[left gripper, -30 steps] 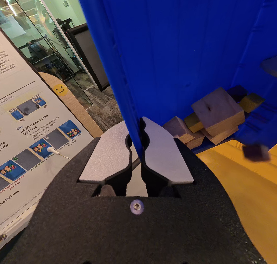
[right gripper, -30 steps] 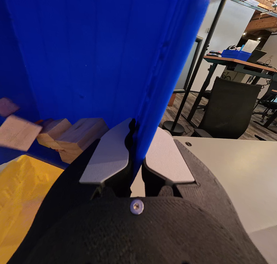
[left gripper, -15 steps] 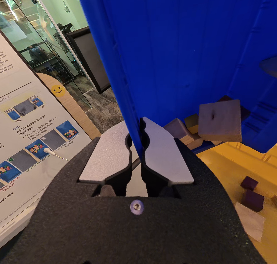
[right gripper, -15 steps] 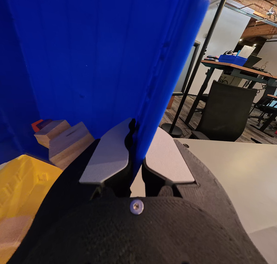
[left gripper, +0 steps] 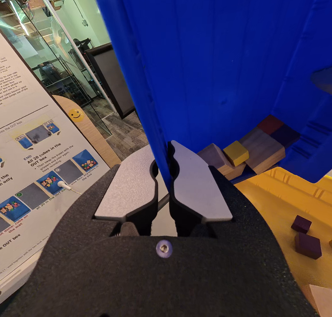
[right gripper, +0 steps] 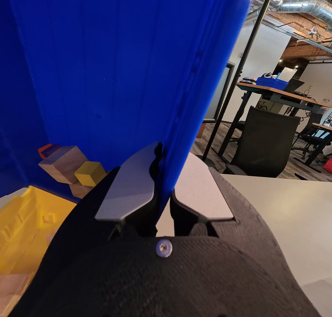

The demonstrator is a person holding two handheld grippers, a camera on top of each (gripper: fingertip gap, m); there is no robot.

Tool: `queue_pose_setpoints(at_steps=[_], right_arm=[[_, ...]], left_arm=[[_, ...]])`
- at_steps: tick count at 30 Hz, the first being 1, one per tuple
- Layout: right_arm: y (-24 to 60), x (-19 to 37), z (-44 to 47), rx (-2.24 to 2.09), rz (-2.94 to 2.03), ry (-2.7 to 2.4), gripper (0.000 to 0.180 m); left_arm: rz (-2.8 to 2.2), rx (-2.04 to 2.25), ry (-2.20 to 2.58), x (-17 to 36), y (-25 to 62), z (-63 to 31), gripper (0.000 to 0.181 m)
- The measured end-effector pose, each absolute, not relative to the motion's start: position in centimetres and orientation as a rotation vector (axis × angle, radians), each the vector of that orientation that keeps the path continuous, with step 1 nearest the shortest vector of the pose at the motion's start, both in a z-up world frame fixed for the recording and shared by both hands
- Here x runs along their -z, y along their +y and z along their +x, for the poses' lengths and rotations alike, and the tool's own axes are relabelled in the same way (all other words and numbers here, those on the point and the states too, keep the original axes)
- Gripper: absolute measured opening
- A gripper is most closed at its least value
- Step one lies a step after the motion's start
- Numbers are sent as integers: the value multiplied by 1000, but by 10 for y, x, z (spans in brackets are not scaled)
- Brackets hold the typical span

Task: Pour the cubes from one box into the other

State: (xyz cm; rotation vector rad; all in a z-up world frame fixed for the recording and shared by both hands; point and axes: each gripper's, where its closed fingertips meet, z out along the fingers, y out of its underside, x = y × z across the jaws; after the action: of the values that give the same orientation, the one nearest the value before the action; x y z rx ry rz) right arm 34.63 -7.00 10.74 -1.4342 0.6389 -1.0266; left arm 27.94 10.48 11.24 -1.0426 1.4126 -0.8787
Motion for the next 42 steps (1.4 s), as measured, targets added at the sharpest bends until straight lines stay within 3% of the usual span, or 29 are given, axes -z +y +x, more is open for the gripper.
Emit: queue_pose_setpoints(at_steps=[42], right_arm=[[-84, -144, 334, 1047, -1381, 624, 4]], left_arm=[[-1044, 952, 1382, -133, 87, 264, 10]])
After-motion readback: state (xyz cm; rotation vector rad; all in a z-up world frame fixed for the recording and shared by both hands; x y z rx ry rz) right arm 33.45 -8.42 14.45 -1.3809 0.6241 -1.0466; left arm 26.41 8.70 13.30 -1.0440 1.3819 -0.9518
